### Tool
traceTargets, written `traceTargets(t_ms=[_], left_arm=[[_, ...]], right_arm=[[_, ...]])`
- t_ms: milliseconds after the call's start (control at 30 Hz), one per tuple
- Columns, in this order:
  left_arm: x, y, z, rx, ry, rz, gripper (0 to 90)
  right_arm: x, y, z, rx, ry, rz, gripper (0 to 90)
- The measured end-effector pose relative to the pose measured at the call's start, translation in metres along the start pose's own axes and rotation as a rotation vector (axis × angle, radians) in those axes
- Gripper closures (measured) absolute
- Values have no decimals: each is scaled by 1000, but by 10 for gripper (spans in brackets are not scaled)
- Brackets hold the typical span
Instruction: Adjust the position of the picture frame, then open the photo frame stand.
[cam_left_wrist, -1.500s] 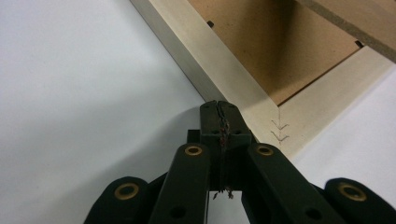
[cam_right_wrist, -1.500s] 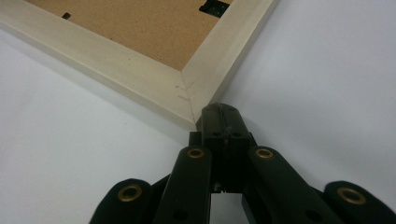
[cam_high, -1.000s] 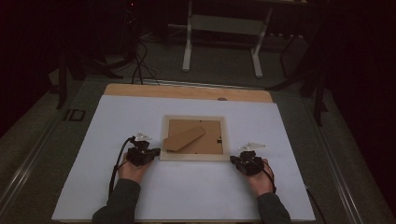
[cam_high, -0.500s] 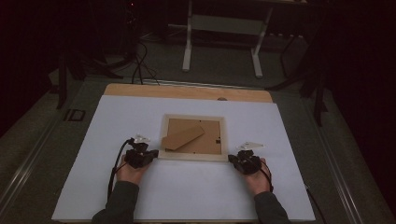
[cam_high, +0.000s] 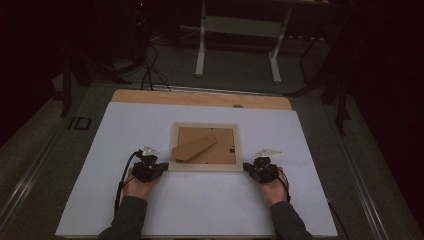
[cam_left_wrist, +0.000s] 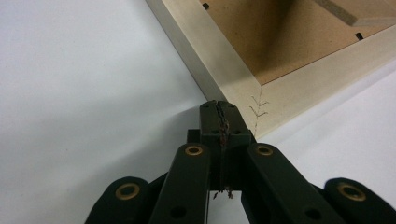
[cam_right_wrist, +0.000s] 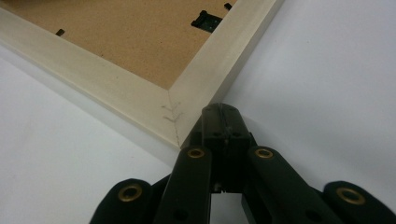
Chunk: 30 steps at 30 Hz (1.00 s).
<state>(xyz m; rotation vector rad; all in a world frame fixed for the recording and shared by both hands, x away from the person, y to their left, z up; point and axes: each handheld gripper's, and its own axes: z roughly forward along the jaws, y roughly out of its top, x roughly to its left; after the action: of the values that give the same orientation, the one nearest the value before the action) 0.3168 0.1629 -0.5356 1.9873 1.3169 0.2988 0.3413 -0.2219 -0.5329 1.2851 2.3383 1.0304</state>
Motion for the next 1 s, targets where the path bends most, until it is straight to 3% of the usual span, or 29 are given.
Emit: traceTargets(t_ms=[367, 1000], left_arm=[[4, -1, 1, -18, -15, -21, 878], [8, 1, -8, -74, 19, -54, 803]], right_arm=[[-2, 1, -1, -34, 11, -9, 892], [-8, 3, -10, -62, 4, -18, 795]])
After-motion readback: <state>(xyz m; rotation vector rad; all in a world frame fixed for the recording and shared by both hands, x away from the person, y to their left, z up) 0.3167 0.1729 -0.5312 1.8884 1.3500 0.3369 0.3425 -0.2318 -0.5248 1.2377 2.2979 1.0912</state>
